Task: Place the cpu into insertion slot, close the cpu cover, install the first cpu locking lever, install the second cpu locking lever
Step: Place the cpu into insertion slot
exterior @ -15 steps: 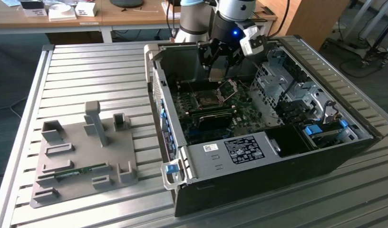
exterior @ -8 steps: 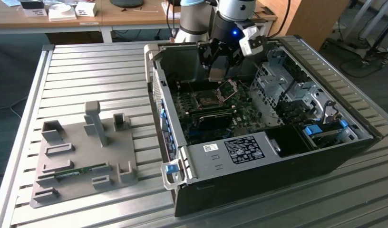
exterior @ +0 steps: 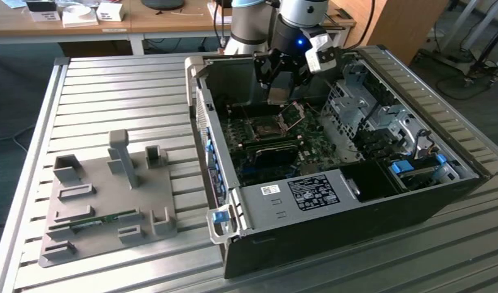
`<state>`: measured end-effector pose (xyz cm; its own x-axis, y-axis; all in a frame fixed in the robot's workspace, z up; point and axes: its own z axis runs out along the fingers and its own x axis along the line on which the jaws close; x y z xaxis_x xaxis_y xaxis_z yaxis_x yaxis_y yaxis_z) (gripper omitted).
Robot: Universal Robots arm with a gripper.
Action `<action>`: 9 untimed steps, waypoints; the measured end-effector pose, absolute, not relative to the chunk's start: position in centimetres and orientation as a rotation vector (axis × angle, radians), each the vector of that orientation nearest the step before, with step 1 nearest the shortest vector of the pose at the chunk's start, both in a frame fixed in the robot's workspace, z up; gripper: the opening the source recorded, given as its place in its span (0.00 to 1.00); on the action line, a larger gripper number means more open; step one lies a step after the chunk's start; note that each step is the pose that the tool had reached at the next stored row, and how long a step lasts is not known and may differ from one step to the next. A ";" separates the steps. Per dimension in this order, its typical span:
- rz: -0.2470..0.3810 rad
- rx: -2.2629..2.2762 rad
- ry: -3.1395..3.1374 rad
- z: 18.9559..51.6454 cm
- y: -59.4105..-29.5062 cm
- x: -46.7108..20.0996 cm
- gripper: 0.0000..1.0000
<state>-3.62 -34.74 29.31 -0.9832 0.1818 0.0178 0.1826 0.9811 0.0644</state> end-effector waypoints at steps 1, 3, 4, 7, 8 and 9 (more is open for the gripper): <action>-0.103 -0.287 -3.115 29.3 -34.7 -3.6 0.54; -0.103 -0.287 -3.115 29.3 -34.7 -3.6 0.54; -0.103 -0.289 -3.115 29.3 -34.7 -3.6 0.54; -0.103 -0.309 -3.113 29.3 -34.7 -3.6 0.54; -0.103 -0.319 -3.112 29.3 -34.7 -3.6 0.54; -0.103 -0.328 -3.112 29.3 -34.7 -3.6 0.54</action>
